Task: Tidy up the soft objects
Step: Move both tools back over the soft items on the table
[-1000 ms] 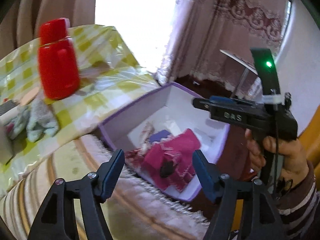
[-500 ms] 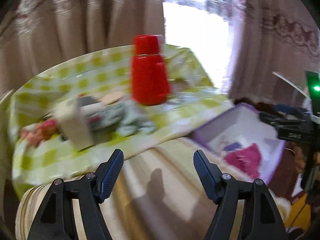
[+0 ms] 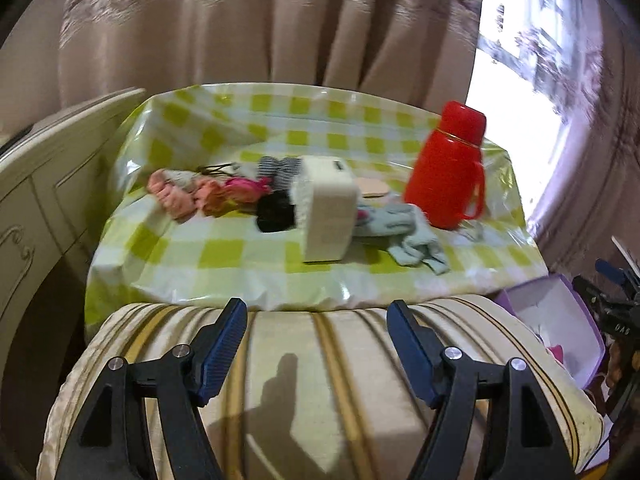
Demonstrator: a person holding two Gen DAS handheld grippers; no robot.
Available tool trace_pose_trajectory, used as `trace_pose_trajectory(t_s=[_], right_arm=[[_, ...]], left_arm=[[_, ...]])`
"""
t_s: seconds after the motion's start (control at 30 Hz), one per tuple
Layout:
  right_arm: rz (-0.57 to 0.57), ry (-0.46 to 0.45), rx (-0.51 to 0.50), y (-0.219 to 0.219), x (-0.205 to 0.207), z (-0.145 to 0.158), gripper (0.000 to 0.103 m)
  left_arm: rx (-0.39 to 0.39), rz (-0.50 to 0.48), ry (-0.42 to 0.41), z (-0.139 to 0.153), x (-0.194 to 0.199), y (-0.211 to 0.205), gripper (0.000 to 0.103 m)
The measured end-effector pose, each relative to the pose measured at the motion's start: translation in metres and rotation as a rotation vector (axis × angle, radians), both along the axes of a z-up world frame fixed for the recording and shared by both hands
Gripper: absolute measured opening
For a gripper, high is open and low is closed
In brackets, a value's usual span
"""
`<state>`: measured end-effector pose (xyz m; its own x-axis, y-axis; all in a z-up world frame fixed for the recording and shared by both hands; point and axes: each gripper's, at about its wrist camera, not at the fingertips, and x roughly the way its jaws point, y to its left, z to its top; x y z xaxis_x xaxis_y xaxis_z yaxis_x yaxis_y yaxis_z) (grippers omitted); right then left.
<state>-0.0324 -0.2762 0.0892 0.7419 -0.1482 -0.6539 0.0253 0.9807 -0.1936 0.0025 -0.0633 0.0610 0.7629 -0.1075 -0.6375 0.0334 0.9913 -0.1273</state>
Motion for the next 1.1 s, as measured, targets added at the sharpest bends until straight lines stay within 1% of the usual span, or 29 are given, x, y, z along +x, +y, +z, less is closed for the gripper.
trace_pose_trajectory(t_s=[0.1,0.2,0.3,0.4,0.47,0.63,0.83,1.1], right_arm=[[0.053,0.017,-0.047,0.019,0.013,-0.006,0.099],[0.100,0.037,-0.065,0.035,0.028,-0.011,0.099],[0.138,0.064,-0.039,0.045,0.048,-0.015,0.099],[0.152,0.119,-0.002,0.053,0.071,-0.025,0.099],[0.165,0.163,0.037,0.057,0.088,-0.035,0.099],[0.149,0.263,0.123,0.065,0.128,-0.060,0.099],[0.144,0.345,0.101,0.079,0.165,-0.085,0.099],[0.115,0.388,0.102,0.082,0.198,-0.105,0.099]], left_arm=[[-0.006,0.037,0.007,-0.002,0.001,0.014,0.073],[-0.042,0.070,0.021,-0.006,0.007,0.029,0.073],[-0.077,0.091,0.034,-0.008,0.012,0.040,0.073],[-0.081,0.110,0.041,-0.009,0.018,0.048,0.073],[-0.099,0.122,0.051,-0.011,0.024,0.055,0.073],[-0.145,0.150,0.072,-0.014,0.040,0.070,0.073],[-0.183,0.177,0.092,-0.017,0.055,0.085,0.073],[-0.217,0.221,0.123,-0.023,0.089,0.109,0.073]])
